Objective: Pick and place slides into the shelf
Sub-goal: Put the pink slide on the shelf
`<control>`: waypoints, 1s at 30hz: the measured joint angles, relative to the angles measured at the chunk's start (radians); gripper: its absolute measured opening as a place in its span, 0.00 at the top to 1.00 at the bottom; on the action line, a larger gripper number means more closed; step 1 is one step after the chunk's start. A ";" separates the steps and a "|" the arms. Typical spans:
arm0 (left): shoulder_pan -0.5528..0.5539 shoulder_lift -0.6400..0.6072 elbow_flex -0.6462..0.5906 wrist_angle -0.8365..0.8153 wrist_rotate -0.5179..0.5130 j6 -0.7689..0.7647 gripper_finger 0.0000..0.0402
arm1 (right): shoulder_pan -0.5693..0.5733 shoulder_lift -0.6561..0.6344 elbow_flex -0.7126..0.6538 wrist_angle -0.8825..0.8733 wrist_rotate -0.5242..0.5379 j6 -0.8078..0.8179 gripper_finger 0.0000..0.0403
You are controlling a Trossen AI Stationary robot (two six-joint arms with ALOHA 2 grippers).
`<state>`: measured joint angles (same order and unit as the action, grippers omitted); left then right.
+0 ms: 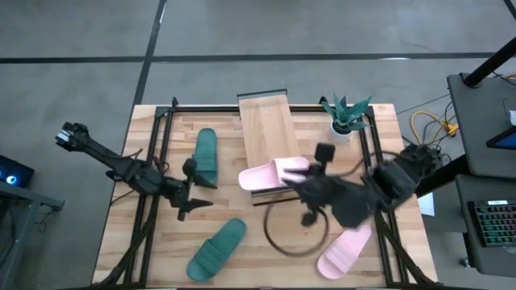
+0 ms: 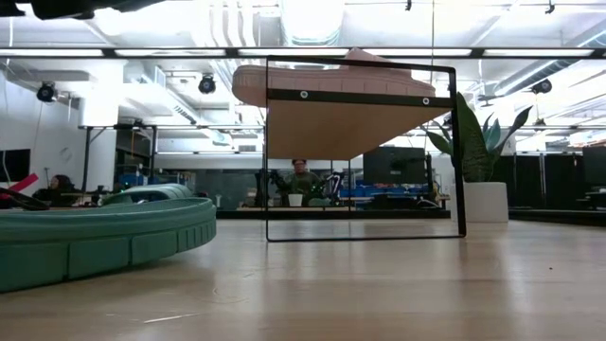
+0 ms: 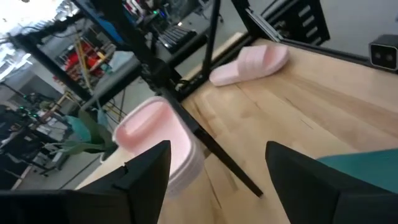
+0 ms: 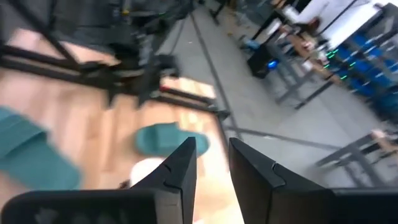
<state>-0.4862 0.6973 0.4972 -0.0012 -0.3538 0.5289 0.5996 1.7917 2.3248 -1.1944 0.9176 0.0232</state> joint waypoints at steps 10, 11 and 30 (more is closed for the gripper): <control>0.000 -0.057 -0.019 0.000 -0.012 0.000 0.39 | 0.174 0.087 -0.018 -0.379 -0.125 0.546 0.73; 0.000 -0.054 -0.019 0.000 -0.022 0.000 0.39 | 0.179 0.104 -0.028 -0.380 -0.171 0.604 0.70; 0.000 0.017 -0.020 0.020 -0.048 -0.158 0.39 | 0.288 0.421 -0.065 -0.377 -0.634 1.028 0.58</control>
<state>-0.4862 0.7144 0.4770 0.0190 -0.4023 0.3710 0.8873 2.2128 2.2597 -1.5711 0.2837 1.0516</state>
